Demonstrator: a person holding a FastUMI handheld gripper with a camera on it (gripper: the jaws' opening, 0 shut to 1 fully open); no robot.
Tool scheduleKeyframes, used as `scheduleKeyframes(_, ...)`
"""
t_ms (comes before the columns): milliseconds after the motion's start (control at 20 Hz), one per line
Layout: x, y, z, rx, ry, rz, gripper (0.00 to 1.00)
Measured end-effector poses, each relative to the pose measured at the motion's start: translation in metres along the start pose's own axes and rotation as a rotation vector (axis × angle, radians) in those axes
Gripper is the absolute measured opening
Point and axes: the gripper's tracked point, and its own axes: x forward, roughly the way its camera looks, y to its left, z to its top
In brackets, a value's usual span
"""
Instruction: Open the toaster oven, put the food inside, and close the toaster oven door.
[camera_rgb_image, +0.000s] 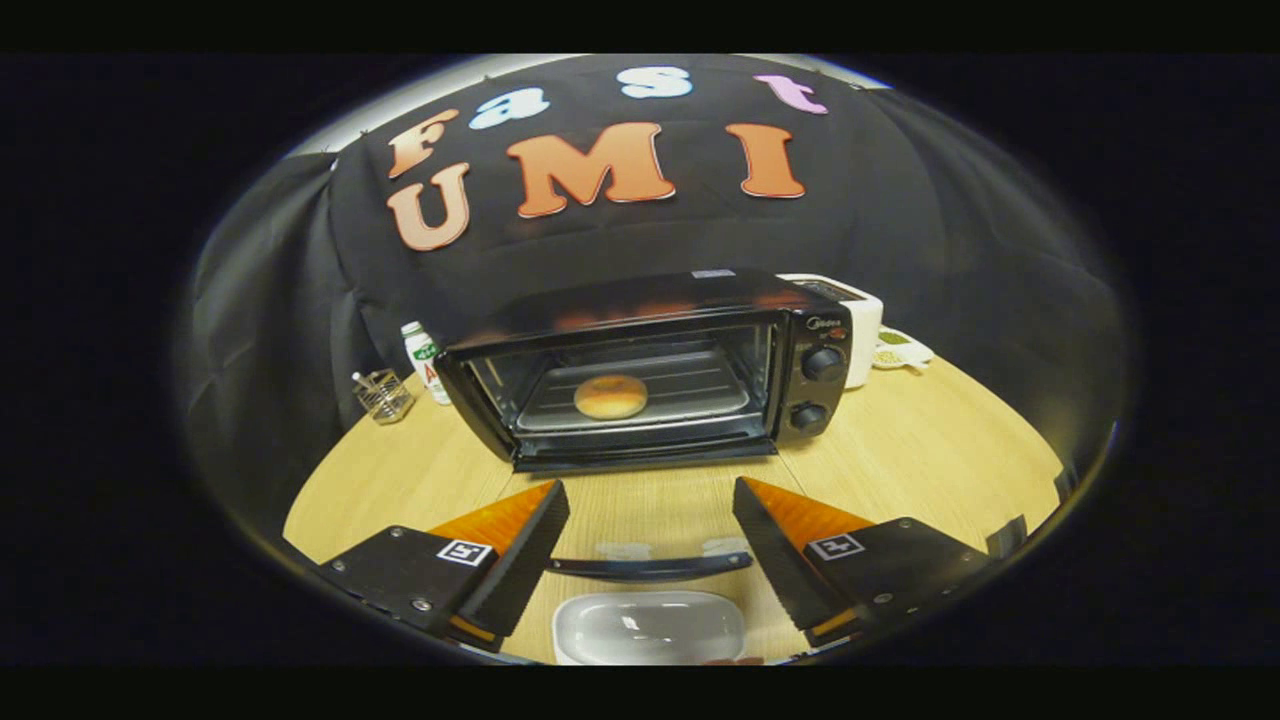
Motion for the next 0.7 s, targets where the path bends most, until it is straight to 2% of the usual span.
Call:
scheduleKeyframes(300,-0.017,0.001,-0.042,-0.039,0.044,-0.007,0.99)
scheduleKeyframes(700,-0.01,-0.003,-0.085,-0.07,0.112,-0.029,0.99)
